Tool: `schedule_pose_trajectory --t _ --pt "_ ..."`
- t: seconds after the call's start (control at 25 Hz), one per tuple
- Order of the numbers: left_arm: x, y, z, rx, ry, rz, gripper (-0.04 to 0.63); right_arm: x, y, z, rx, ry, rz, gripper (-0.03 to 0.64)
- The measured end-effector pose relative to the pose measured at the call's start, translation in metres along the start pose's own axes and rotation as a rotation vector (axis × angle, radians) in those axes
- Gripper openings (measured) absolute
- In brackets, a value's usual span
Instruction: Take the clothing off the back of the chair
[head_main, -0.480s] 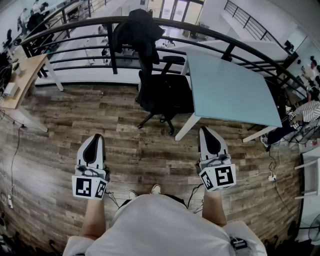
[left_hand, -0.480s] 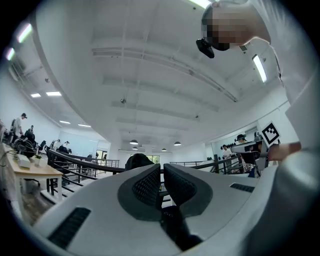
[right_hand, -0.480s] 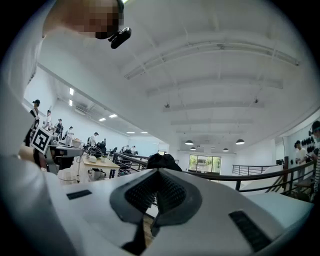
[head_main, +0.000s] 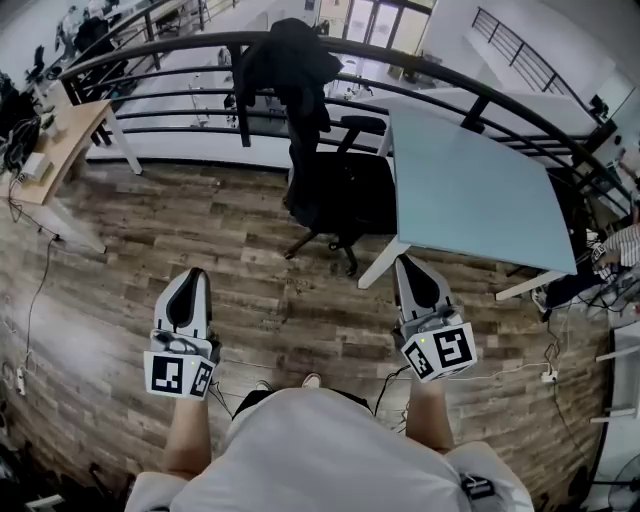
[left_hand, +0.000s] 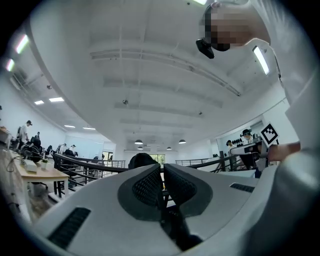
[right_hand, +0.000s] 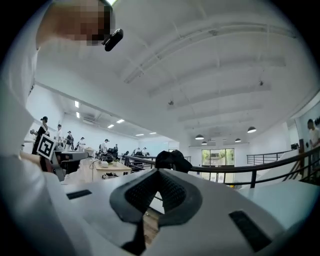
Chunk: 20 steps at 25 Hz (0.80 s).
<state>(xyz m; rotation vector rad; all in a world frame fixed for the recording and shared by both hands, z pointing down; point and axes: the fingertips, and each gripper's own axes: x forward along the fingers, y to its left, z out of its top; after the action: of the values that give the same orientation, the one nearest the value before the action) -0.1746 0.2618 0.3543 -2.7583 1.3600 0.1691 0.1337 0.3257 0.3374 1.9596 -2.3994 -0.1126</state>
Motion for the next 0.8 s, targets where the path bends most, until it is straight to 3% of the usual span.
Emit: schedule_pose_trajectory --t 0.44,0.64,0.8 --pt "0.009 -0.006 -0.027 -0.015 0.065 0.057 0.040 0.021 -0.016 -0.040 0.026 0.065 0.058 0.020" --pt "0.049 0.011 -0.056 -0.052 0.089 0.025 0.040 0.058 -0.027 -0.058 0.026 0.103 0.039 0.020" --pt "0.105 0.049 -0.073 -0.074 0.077 0.000 0.040 0.118 -0.037 -0.070 0.020 0.131 0.022 0.020"
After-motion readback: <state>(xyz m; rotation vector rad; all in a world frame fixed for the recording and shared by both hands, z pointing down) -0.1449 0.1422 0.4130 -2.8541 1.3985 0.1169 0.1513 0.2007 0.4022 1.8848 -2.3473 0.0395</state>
